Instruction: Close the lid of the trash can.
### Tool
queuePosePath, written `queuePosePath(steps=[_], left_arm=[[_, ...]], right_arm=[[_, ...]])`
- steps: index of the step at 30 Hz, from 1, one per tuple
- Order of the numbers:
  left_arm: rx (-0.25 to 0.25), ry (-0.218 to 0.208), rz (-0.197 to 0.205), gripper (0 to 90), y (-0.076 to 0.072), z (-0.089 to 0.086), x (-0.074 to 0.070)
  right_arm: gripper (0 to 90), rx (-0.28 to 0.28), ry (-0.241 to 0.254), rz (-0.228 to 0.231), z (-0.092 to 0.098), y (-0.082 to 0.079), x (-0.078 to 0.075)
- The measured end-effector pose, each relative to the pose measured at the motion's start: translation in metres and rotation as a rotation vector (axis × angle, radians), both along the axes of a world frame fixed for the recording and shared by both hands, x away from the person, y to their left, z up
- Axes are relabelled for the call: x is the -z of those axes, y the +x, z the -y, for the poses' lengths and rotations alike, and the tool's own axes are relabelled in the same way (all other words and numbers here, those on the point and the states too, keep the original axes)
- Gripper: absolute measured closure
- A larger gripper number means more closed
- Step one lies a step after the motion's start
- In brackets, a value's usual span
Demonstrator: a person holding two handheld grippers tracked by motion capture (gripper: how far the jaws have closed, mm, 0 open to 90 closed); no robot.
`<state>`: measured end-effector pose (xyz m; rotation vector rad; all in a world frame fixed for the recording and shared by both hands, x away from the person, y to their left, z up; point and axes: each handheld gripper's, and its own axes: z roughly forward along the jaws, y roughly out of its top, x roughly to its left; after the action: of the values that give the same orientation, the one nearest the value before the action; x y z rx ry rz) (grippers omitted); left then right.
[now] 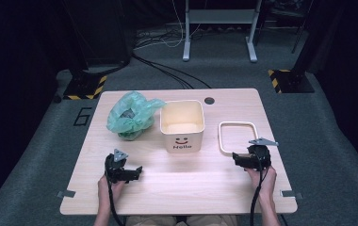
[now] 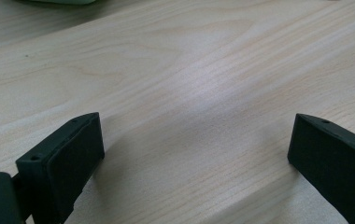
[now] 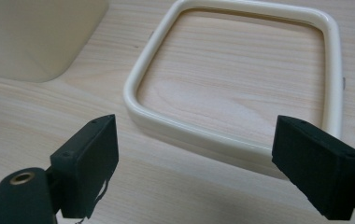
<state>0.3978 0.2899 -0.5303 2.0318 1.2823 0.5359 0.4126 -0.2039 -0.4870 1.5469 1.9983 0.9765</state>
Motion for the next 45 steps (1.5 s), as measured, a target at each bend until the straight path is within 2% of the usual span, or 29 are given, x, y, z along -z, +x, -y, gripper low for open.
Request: queuePosePath(steps=[13, 16, 24, 30, 34, 37, 40, 42, 43, 45], left_arm=[[-0.003, 0.0, 0.0, 3.7, 0.0, 0.0, 0.0], [-0.021, 0.003, 0.0, 3.7, 0.002, -0.001, 0.0], [-0.122, 0.0, 0.0, 3.6, 0.018, -0.003, 0.0], [-0.124, 0.0, 0.014, 7.4, 0.022, -0.004, -0.001], [-0.119, -0.022, 0.027, 5.9, 0.021, -0.005, -0.003], [-0.11, -0.054, 0.03, 5.4, 0.023, -0.006, -0.006], [-0.117, -0.062, 0.044, 5.4, 0.028, -0.004, -0.012], [-0.131, -0.067, 0.062, 4.7, 0.032, -0.003, -0.02], [-0.144, -0.076, 0.084, 3.5, 0.035, -0.003, -0.026], [-0.168, -0.097, 0.101, 1.6, 0.042, -0.002, -0.036]], right_arm=[[14.1, 0.048, -0.013, -0.016, 0.023, 0.022, 0.0], [14.2, 0.058, -0.011, -0.026, 0.028, 0.027, 0.003], [15.9, 0.068, -0.028, -0.04, 0.035, 0.047, 0.008], [17.7, 0.082, -0.024, -0.05, 0.042, 0.058, 0.011], [18.3, 0.081, -0.021, -0.053, 0.044, 0.06, 0.012], [18.7, 0.083, -0.025, -0.054, 0.045, 0.06, 0.012], [20.9, 0.1, -0.035, -0.065, 0.048, 0.064, 0.014], [25.2, 0.112, -0.027, -0.076, 0.051, 0.067, 0.015], [26.3, 0.114, -0.023, -0.075, 0.052, 0.067, 0.015], [26.6, 0.115, -0.024, -0.076, 0.053, 0.069, 0.016]])
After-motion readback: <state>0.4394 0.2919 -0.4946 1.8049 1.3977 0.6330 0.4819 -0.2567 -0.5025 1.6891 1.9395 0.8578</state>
